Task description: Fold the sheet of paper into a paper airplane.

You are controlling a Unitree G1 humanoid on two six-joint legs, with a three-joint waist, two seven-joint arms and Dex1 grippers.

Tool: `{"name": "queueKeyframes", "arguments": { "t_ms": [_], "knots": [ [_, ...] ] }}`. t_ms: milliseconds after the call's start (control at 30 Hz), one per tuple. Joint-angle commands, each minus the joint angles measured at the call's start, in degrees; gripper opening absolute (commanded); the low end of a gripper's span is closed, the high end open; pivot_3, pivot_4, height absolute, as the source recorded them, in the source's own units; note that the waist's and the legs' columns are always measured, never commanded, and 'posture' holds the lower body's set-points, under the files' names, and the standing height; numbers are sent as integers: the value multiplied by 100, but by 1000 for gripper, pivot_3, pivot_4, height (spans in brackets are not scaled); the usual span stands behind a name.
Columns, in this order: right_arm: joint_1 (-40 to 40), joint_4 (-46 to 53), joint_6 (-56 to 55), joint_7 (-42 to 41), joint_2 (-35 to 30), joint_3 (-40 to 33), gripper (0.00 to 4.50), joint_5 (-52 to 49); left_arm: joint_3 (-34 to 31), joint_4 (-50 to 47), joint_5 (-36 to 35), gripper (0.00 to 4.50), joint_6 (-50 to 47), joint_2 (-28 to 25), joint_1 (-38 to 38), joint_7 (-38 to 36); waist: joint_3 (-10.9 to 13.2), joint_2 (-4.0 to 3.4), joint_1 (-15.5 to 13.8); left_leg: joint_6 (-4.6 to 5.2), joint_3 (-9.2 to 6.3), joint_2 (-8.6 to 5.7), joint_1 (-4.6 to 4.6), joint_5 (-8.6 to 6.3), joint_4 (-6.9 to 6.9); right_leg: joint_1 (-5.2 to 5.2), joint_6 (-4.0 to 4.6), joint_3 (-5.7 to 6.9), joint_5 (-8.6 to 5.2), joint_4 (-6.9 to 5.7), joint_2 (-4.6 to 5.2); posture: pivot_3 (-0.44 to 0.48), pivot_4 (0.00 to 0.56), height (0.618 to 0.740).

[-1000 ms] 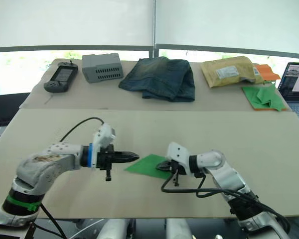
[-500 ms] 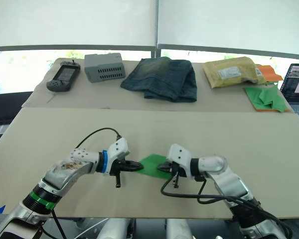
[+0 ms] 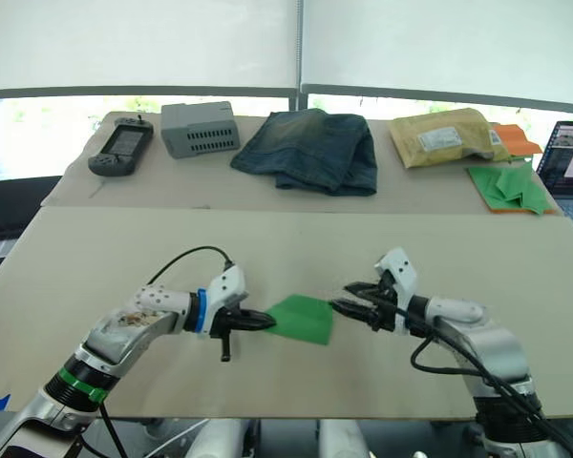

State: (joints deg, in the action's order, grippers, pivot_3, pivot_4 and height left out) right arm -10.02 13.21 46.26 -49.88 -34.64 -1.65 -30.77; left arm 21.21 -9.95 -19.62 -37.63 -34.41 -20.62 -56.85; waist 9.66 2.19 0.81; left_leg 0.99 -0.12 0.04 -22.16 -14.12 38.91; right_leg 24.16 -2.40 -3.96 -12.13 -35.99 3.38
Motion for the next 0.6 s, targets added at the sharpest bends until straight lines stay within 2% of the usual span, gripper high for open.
{"name": "queueKeyframes", "arguments": {
  "t_ms": [33,233,467,600],
  "knots": [
    [-205,-154,470,64,89,-169,2989,-391,179,10,125,0,-184,-29,109,-9,-1,-2,6,0,0,0,0,0,0,1,0,0,0,0,0,0,150,728],
    [-338,-478,867,-4,148,-150,2989,-672,115,-90,107,0,-229,-62,167,23,-1,-2,6,0,3,-1,-2,0,0,0,-1,1,0,3,-1,0,150,728],
    [-352,-381,993,-140,204,-8,2989,-875,55,-111,120,0,-257,-52,200,76,-1,-2,9,0,3,0,-2,0,0,0,-3,1,-1,3,-3,0,150,728],
    [-301,-282,902,-187,176,63,1777,-828,39,-102,126,0,-258,-49,205,81,-1,-2,15,0,4,0,-3,0,-1,2,-3,1,-1,3,-3,0,150,728]
  ]
}}
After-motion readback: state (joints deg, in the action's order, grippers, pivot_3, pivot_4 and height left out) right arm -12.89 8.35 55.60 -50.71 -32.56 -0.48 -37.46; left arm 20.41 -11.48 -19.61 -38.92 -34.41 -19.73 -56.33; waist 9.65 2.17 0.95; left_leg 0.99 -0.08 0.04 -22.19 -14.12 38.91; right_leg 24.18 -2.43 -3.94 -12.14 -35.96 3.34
